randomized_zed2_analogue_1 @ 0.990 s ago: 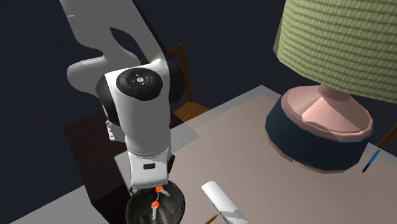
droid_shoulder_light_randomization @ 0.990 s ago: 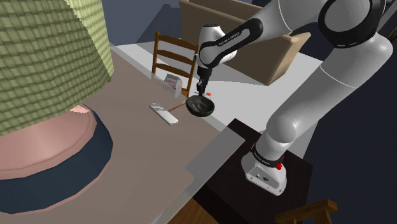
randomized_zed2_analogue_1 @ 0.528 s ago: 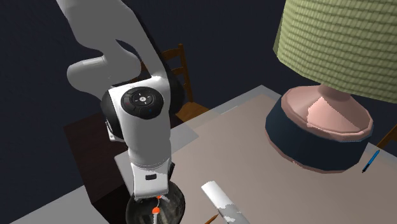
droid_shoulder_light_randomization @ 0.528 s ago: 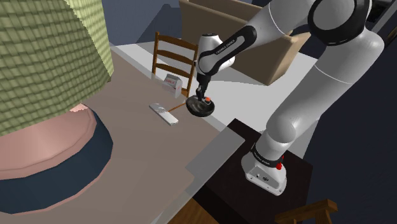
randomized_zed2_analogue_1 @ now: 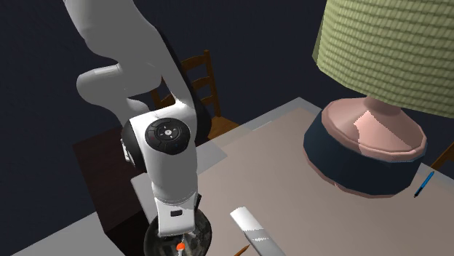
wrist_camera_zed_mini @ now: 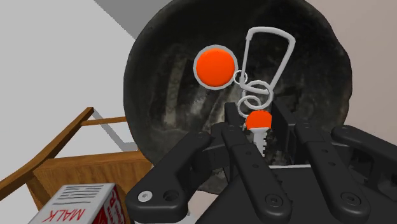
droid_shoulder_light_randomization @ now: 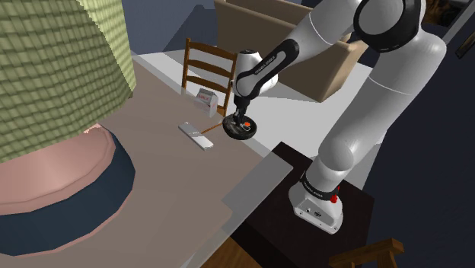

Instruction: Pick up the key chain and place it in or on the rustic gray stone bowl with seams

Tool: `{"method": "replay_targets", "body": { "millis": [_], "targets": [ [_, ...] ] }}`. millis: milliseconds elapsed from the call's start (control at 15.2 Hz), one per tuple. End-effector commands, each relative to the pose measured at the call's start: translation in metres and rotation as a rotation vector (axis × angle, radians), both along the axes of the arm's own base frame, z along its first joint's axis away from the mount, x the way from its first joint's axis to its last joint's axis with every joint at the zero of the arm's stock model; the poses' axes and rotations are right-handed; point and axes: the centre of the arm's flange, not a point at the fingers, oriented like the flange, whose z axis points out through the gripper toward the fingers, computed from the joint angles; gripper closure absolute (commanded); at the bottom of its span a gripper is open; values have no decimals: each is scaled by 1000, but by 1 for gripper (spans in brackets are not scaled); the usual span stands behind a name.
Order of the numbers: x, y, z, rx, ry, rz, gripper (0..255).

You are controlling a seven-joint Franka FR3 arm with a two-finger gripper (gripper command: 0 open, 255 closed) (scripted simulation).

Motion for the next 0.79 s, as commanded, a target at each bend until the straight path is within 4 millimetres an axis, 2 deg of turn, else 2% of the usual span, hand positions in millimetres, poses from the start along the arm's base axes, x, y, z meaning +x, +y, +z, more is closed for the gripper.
{"method": "replay_targets", "body": {
  "millis": [0, 264, 330, 660, 726],
  "targets": [
    [0, 0, -1, 0, 0, 0, 255],
    [0, 0, -1, 0, 0, 0, 255],
    [0, 0, -1, 0, 0, 0, 0],
    [0, 0, -1, 0, 0, 0, 0],
    [1, 1, 12, 0, 0, 0, 0]
  ]
}}
